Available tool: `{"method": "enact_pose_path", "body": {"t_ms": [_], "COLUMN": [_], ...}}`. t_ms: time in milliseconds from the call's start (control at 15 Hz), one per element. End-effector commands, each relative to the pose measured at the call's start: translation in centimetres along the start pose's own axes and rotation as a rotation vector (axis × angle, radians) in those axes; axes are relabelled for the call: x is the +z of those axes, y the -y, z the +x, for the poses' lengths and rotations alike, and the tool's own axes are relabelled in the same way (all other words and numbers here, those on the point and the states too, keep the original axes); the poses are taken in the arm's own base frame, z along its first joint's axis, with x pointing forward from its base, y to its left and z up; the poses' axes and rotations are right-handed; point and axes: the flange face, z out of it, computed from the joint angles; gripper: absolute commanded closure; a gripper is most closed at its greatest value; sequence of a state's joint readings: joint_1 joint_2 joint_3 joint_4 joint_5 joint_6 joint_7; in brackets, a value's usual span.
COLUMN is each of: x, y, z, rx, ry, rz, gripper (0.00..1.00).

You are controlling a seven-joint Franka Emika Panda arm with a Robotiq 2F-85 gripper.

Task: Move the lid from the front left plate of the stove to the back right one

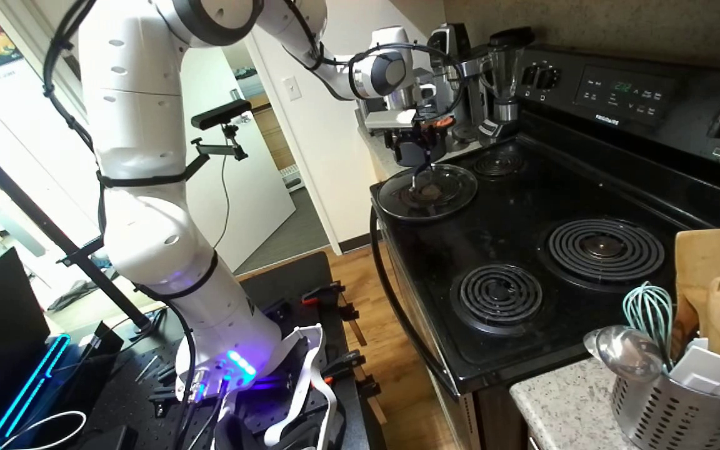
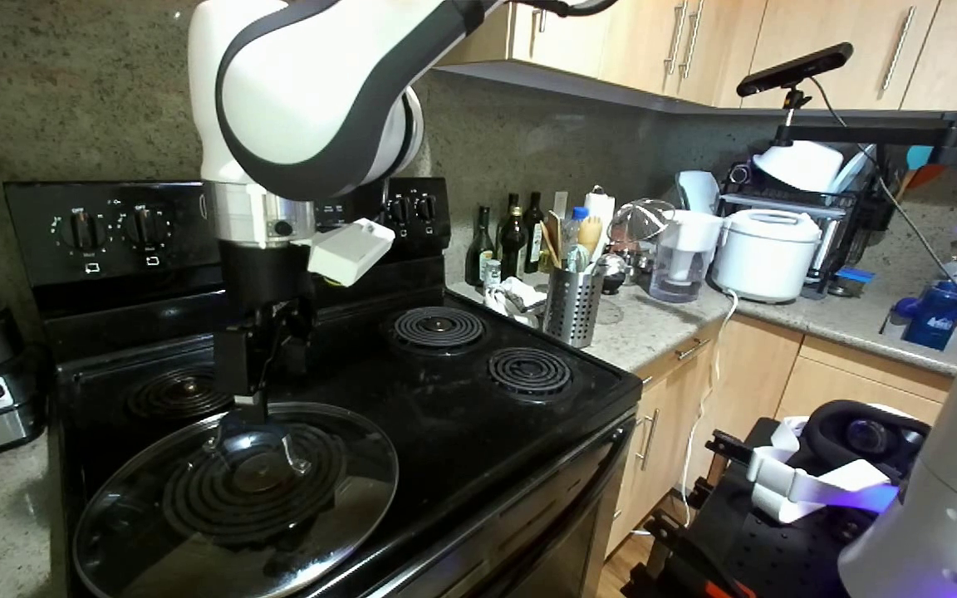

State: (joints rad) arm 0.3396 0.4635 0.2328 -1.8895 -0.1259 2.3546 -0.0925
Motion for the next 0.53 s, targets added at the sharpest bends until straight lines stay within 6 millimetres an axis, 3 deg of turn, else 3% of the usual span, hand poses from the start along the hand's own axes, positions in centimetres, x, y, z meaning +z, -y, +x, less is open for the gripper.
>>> {"method": "enact_pose_path", "body": {"t_ms": [0,467], "x": [1.7,4.0], "y": [0.0,1.2], "z": [1.6,4.1], "rx": [0.010,-0.040], "ry": [0.023,0.055], "rz": [0.001,-0.017], "gripper": [0.00,0.00]}}
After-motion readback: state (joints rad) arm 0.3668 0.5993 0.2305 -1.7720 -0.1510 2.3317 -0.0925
